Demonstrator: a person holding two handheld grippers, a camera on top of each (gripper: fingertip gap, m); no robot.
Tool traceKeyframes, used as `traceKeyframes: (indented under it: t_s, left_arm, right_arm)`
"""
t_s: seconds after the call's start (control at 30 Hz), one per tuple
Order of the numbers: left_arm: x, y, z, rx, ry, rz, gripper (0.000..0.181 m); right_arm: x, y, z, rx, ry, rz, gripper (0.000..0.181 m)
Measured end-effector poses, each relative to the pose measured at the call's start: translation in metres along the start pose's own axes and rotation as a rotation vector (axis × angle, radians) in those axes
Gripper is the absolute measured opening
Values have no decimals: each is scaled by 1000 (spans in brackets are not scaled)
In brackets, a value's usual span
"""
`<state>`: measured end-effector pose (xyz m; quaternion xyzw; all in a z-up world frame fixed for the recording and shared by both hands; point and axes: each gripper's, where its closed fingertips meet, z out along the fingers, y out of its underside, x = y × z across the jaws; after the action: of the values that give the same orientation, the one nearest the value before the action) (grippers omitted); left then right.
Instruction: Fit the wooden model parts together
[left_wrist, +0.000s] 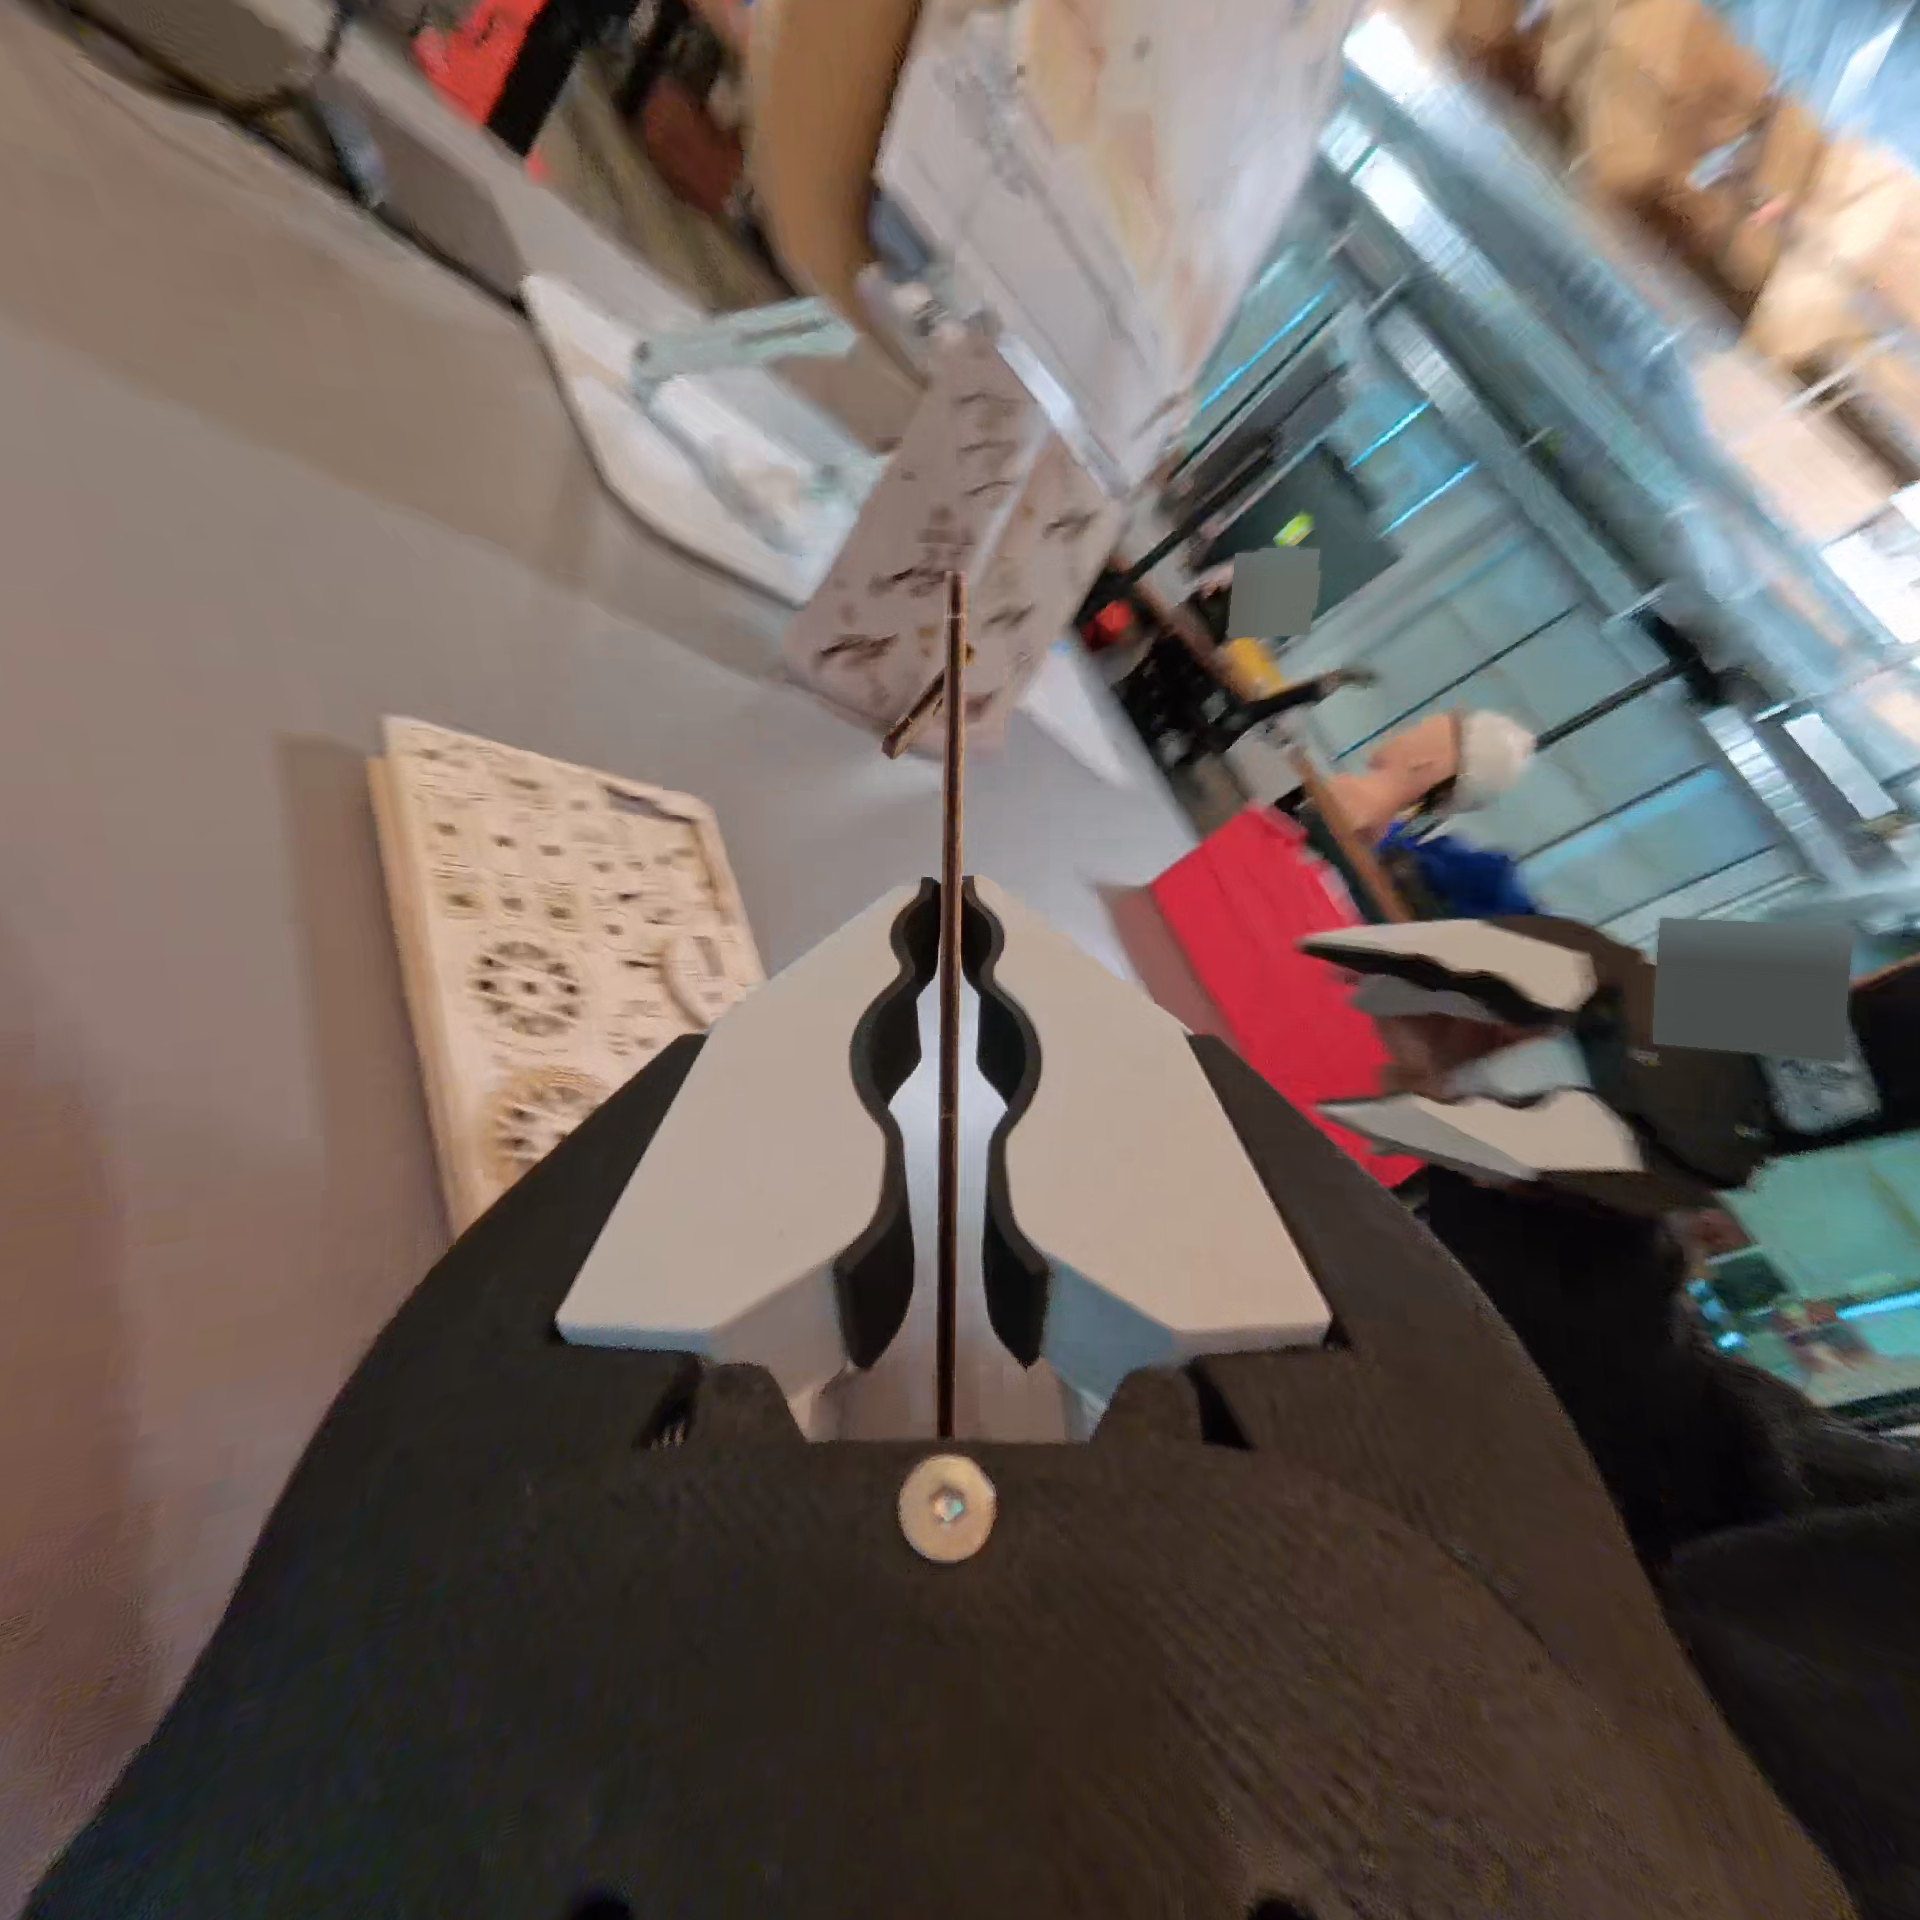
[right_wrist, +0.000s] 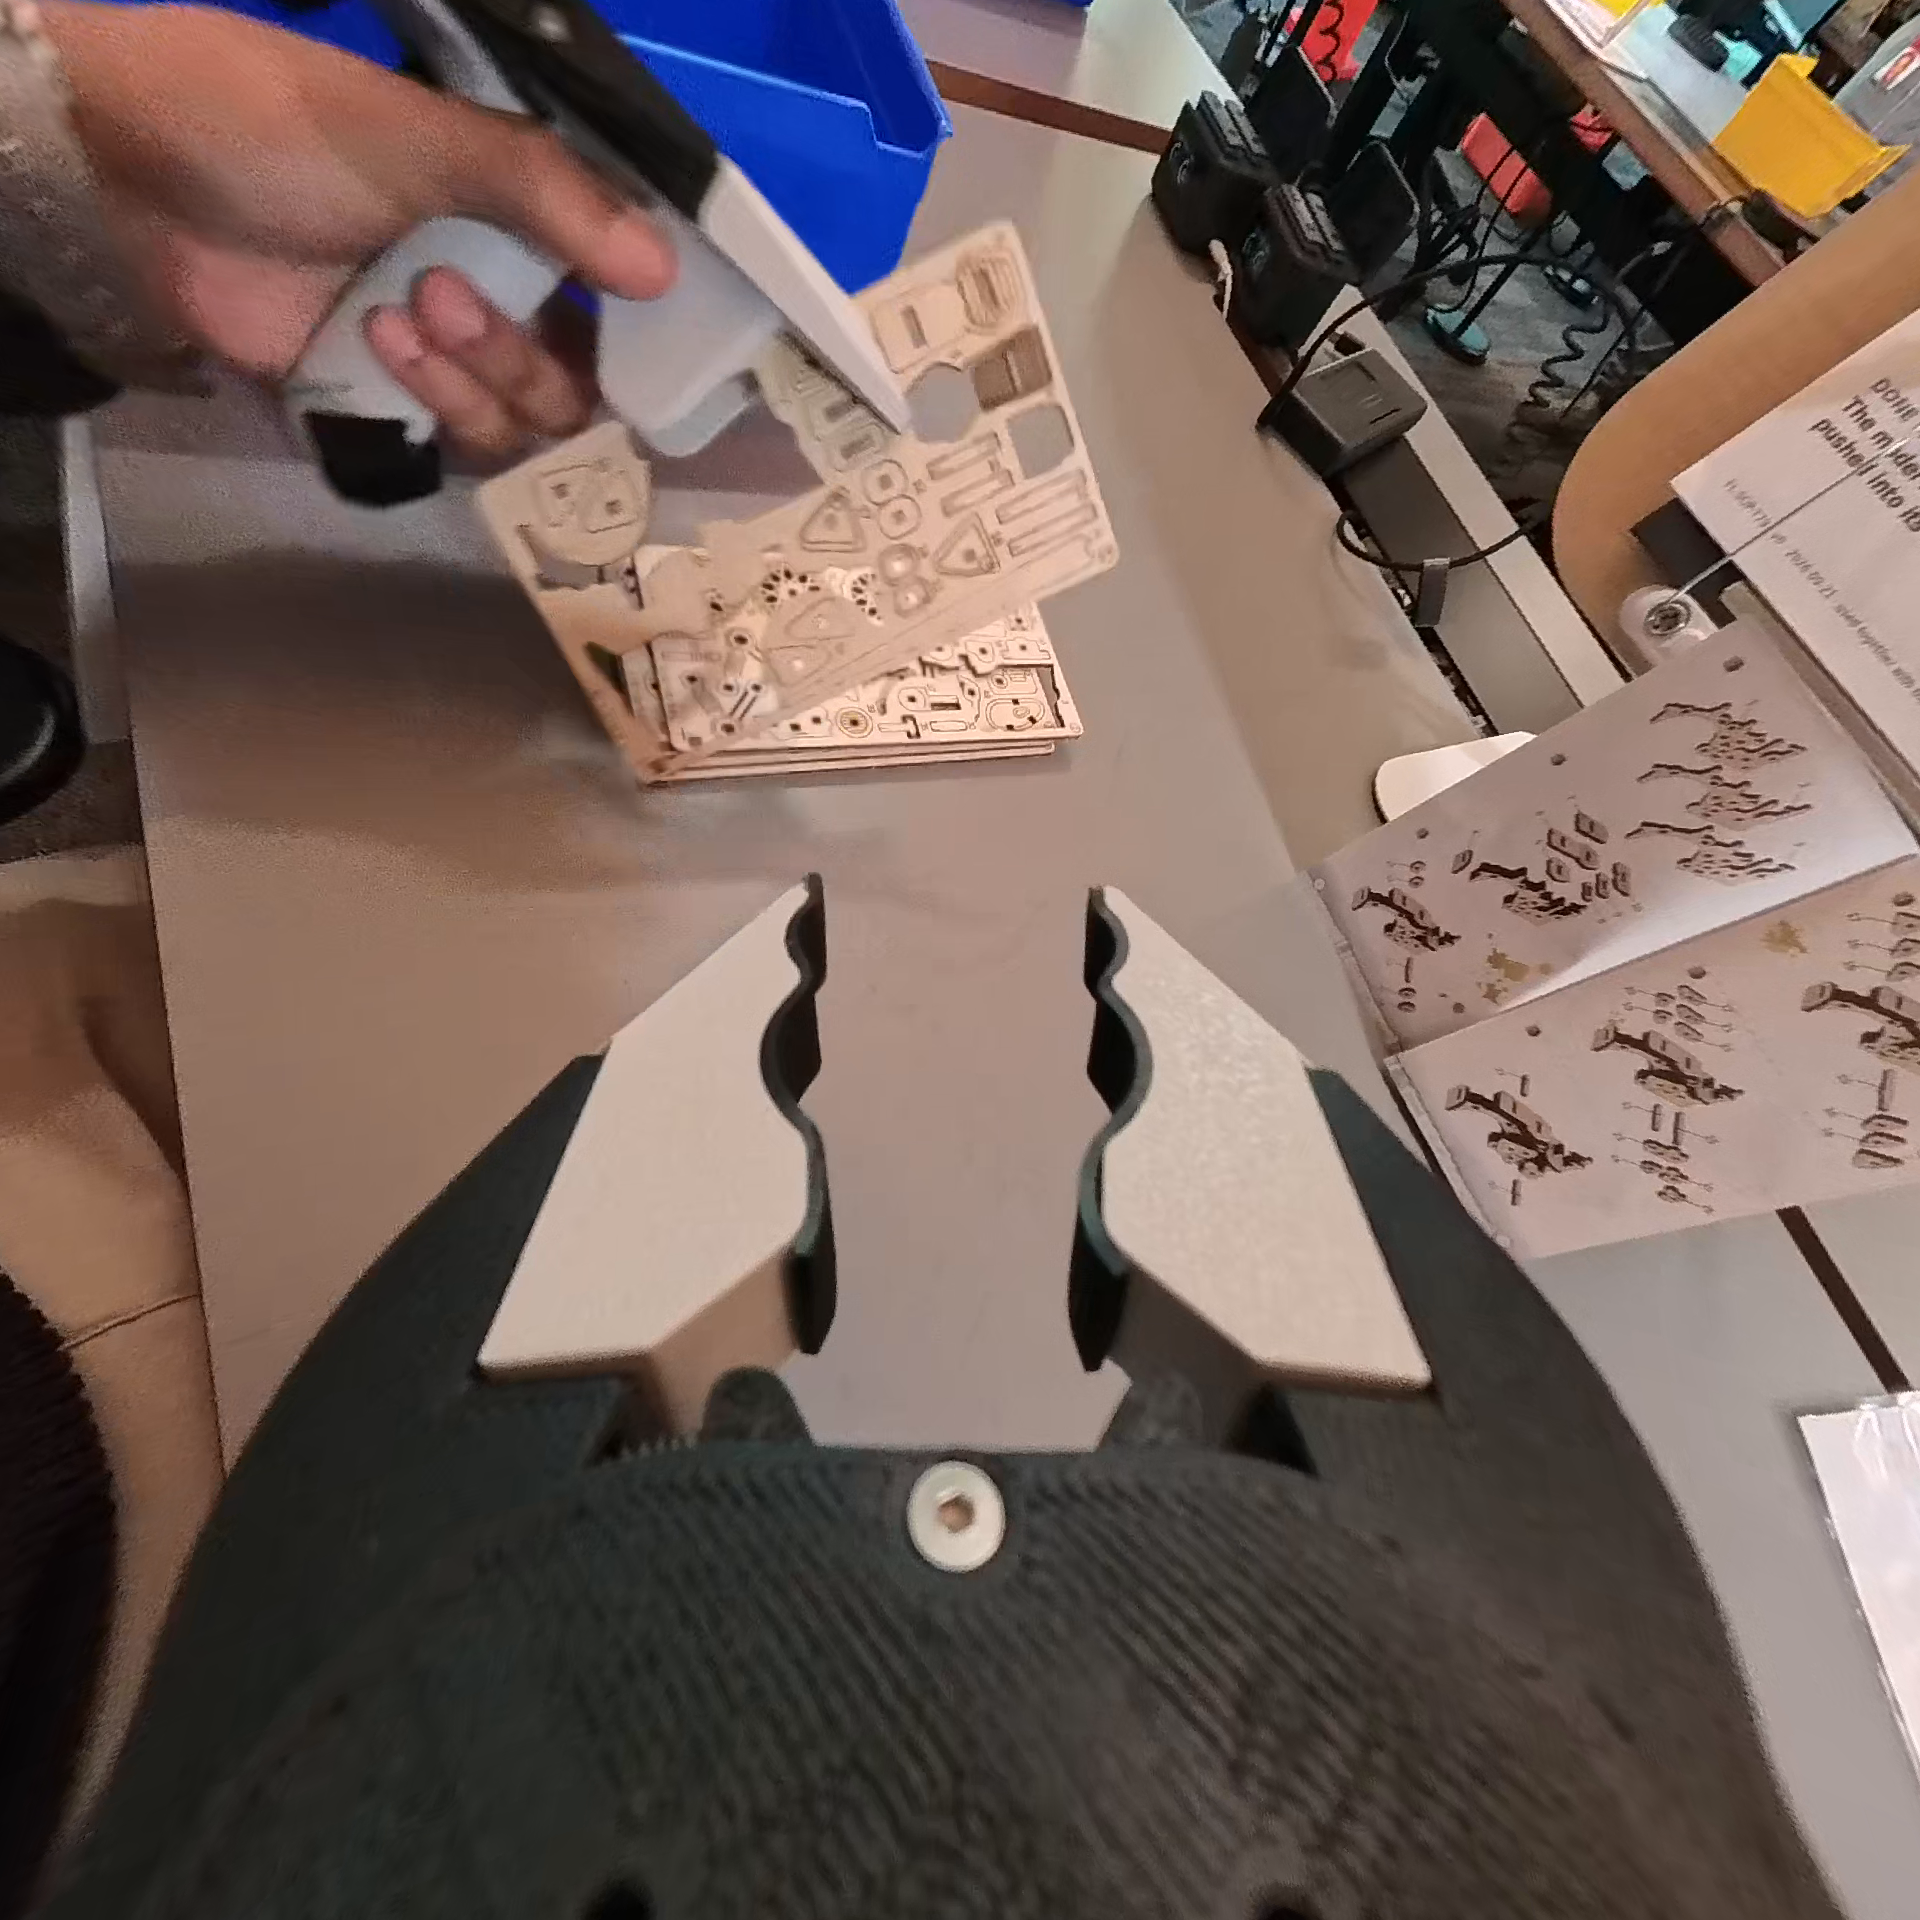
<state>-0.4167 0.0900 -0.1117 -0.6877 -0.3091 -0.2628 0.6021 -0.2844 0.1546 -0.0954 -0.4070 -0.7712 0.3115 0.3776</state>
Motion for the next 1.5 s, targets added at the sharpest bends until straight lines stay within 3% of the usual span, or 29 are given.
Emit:
traceKeyframes:
  t_s: [0.1,0.2,0.33,0.63,0.87,1.07,1.2,1.33,1.5]
  left_arm:
    - [-38,7,21,-225,-98,1,2]
    - [-65,5,36,-228,-169,-33,3]
    - [-91,18,32,-301,-331,68,35]
    - [-64,-15,11,-159,-472,303,50]
    - [-34,6,-5,-124,-490,386,49]
    - [5,57,-33,-63,-456,315,46]
    - [51,123,-49,-54,-424,290,47]
    - [88,199,-60,-131,-391,303,49]
    - [116,248,-67,-214,-357,323,50]
  right_arm:
    - [-1,3,-3,-8,10,-7,49]
    - [-1,6,-7,-9,23,-5,48]
    - [-1,12,-11,-8,26,16,46]
    - [-17,6,-13,25,-18,71,45]
    - [-50,16,-33,24,-41,109,45]
    - [-96,27,-63,26,-55,145,44]
    - [-136,22,-85,49,-69,122,43]
    - [-174,20,-104,69,-90,112,43]
    - [-208,29,-121,66,-80,107,42]
